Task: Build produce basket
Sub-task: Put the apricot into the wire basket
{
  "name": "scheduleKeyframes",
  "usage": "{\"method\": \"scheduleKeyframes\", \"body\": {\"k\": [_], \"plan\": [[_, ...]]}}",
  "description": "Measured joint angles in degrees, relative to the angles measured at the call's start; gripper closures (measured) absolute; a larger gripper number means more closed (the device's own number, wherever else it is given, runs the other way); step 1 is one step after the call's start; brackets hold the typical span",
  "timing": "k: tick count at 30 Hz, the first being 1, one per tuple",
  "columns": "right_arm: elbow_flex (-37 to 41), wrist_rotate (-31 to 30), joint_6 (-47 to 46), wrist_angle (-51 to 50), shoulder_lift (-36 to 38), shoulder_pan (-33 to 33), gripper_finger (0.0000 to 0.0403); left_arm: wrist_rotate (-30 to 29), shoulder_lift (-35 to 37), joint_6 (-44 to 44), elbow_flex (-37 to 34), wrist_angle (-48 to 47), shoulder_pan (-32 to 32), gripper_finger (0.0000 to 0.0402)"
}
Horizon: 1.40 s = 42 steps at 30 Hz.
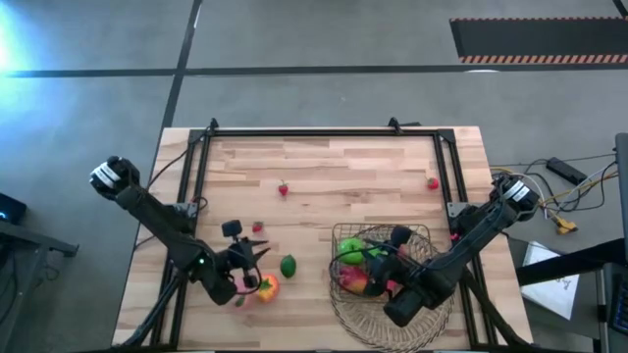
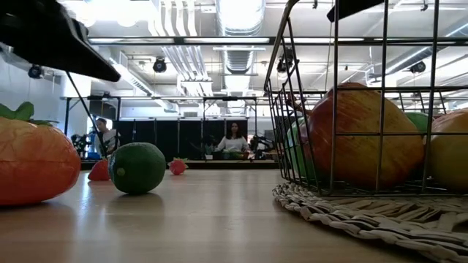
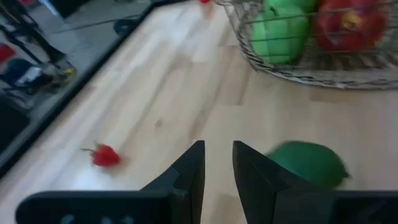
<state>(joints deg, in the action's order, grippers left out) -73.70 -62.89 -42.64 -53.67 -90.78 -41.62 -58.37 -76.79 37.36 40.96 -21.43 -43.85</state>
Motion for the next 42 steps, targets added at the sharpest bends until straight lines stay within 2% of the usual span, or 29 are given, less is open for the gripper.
{"method": "scheduleKeyframes", "body": {"k": [6, 12, 16, 17, 20, 22, 24, 27, 30, 33, 38, 42], "plan": [[0.8, -1.8, 2.7, -0.2, 0.0, 1.6, 0.0278, -0.4, 1.9, 0.8, -0.2, -0.1, 4.9, 0.0336], [0.9, -1.8, 1.9, 0.0, 0.1, 1.6, 0.0284, -0.4, 4.9, -5.1, -0.2, -0.1, 11.9, 0.0336], [2.0, -3.3, -4.2, 0.5, -0.8, 0.8, 0.0291, 1.0, 5.0, -9.4, -0.3, -0.1, 12.5, 0.0336], [2.2, -3.9, -6.1, 0.6, -1.3, 0.7, 0.0292, 3.4, 5.1, -9.7, 0.2, -1.1, 12.2, 0.0336], [2.3, -4.3, -10.7, 1.6, -2.3, 0.0, 0.0298, 16.3, 6.5, -9.7, 4.2, -6.2, 10.6, 0.0336], [1.9, -4.9, -11.4, 3.3, -3.0, -0.7, 0.0303, 24.6, 7.6, -9.1, 7.1, -10.4, 9.3, 0.0336], [1.9, -5.6, -10.8, 5.9, -3.7, -1.5, 0.0308, 30.4, 8.3, -7.5, 9.4, -14.7, 7.3, 0.0336], [1.9, -7.0, -10.1, 10.4, -5.1, -2.3, 0.0316, 35.3, 8.9, -1.6, 13.4, -23.1, 2.6, 0.0336], [1.6, -7.6, -9.3, 14.2, -6.6, -2.7, 0.0326, 39.3, 9.0, 9.4, 16.5, -32.8, -2.9, 0.0336], [0.8, -7.6, -9.1, 16.6, -8.3, -3.3, 0.0335, 42.4, 9.1, 21.1, 16.8, -37.7, -8.7, 0.0336], [-1.7, -7.7, -6.8, 18.8, -10.7, -3.9, 0.0346, 41.5, 8.4, 38.7, 11.9, -33.1, -18.5, 0.0336], [-4.5, -7.7, -4.0, 18.8, -12.3, -3.9, 0.0352, 42.4, 7.4, 48.7, 6.3, -25.2, -21.9, 0.0324]]}}
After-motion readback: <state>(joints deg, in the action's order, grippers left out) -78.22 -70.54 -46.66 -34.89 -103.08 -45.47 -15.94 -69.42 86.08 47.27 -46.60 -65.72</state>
